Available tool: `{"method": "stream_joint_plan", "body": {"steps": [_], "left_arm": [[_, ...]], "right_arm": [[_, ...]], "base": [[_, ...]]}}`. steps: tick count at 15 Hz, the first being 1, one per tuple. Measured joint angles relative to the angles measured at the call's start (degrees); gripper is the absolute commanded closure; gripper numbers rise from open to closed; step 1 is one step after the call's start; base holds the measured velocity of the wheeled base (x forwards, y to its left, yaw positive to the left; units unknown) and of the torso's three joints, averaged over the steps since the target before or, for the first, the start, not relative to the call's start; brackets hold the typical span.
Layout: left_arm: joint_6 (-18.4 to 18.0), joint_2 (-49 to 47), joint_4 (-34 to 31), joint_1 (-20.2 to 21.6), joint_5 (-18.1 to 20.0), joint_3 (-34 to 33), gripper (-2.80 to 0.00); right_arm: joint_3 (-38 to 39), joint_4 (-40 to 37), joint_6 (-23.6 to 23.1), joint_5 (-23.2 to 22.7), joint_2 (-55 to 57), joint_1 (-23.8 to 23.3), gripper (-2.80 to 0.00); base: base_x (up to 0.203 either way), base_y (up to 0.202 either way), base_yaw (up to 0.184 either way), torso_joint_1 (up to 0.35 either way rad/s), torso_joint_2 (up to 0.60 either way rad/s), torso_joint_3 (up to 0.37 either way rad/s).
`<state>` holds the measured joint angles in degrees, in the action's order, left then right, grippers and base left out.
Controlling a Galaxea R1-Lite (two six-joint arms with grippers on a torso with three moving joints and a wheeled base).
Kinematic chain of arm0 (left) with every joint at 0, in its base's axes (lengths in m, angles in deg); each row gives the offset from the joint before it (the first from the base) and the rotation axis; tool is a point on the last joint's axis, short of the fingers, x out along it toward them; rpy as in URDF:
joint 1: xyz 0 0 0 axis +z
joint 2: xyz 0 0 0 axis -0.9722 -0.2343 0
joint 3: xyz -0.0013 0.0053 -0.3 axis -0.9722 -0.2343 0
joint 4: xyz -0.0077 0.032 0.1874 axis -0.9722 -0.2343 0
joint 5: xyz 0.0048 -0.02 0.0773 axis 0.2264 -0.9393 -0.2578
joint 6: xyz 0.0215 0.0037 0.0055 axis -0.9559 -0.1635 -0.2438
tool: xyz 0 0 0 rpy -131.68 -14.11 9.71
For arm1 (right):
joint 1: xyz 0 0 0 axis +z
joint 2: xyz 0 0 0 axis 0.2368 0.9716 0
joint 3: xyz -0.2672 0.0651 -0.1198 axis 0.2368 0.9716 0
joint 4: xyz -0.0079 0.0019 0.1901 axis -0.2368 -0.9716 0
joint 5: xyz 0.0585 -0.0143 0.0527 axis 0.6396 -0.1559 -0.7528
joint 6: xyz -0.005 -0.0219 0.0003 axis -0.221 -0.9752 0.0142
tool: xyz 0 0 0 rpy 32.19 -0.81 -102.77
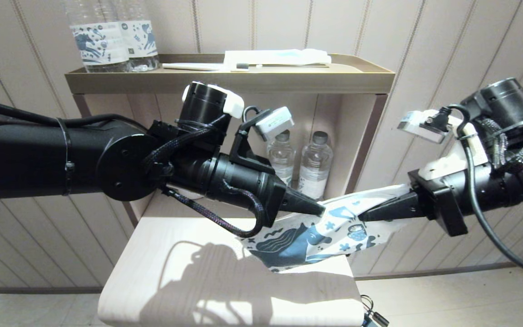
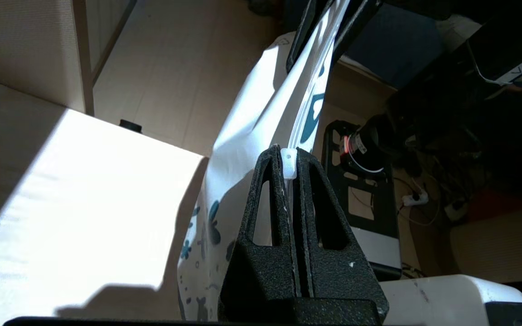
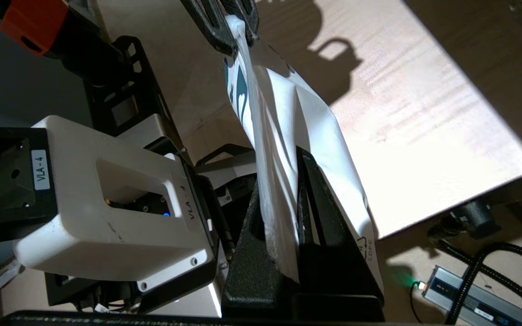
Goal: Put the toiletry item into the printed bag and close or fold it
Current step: Close the strorage bag and place it on the desk
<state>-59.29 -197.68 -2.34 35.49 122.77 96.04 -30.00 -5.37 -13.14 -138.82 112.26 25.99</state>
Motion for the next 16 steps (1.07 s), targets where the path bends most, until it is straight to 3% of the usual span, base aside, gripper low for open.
{"method": "stream_joint_plan", "body": {"steps": [16], "left_arm": [[-0.1,0.0,0.1,0.0,0.0,-0.2,0.00]], "right_arm": [[5.6,-0.1,-0.5,-4.5,-8.2,-12.3,0.00]], "base": [[0.000,0.000,0.000,0.000,0.00,0.000]]}}
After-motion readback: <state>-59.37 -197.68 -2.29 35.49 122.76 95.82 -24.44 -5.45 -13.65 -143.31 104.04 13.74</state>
